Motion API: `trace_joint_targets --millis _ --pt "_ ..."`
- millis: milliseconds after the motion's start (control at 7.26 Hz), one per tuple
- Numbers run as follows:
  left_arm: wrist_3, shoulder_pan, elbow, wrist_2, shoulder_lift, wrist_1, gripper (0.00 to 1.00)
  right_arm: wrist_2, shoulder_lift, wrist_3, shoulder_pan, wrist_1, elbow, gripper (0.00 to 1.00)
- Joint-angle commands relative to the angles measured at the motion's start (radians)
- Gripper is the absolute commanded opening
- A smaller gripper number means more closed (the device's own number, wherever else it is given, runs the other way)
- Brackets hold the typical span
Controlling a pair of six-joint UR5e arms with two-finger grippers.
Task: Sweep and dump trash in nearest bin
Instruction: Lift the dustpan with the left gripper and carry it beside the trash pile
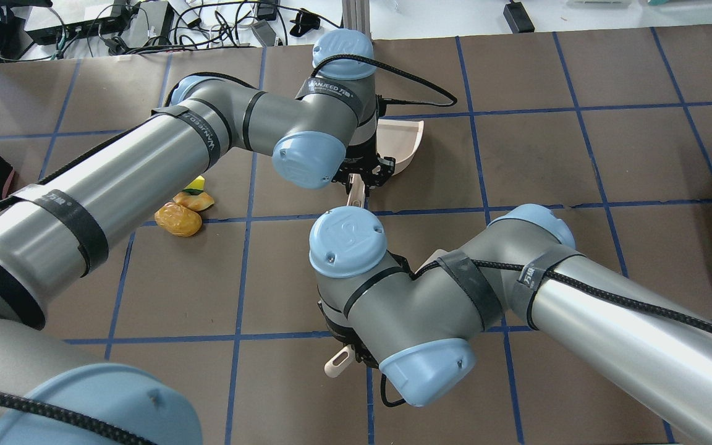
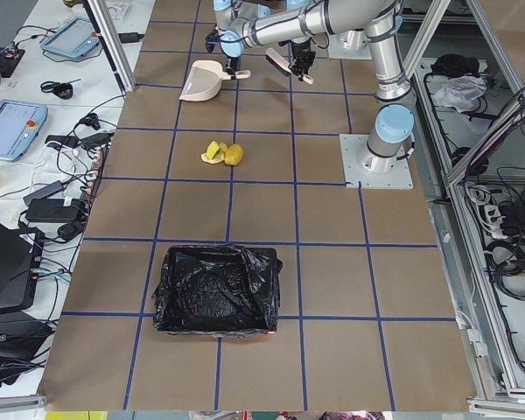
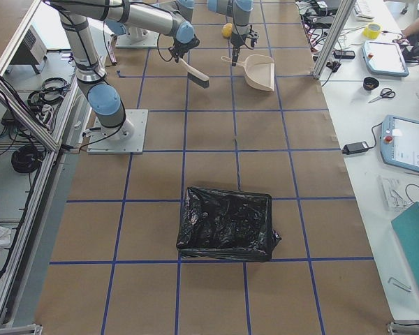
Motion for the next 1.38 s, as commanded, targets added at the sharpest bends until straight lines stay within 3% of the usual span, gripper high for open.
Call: trace_joint_targets --millis 0,275,551,1239 --pt "0.144 0.092 0.002 0.015 0.044 -0.041 0.00 0.000 0.000 -0.002 0.001 0.000 -0.001 0.00" --pt "0.376 0.223 0.001 0.025 0.115 -0.153 0.00 -0.002 0.003 -0.003 0.001 -0.001 -0.002 0.00" --pt "0.565 0.297 -0.001 0.100 0.164 -0.210 0.00 -0.002 0.009 -0.002 0.001 0.000 -0.013 0.00" --pt "1.099 0.499 -0.039 0.161 0.219 -0.215 0.00 0.009 0.017 -0.003 0.001 -0.006 -0.039 0.00"
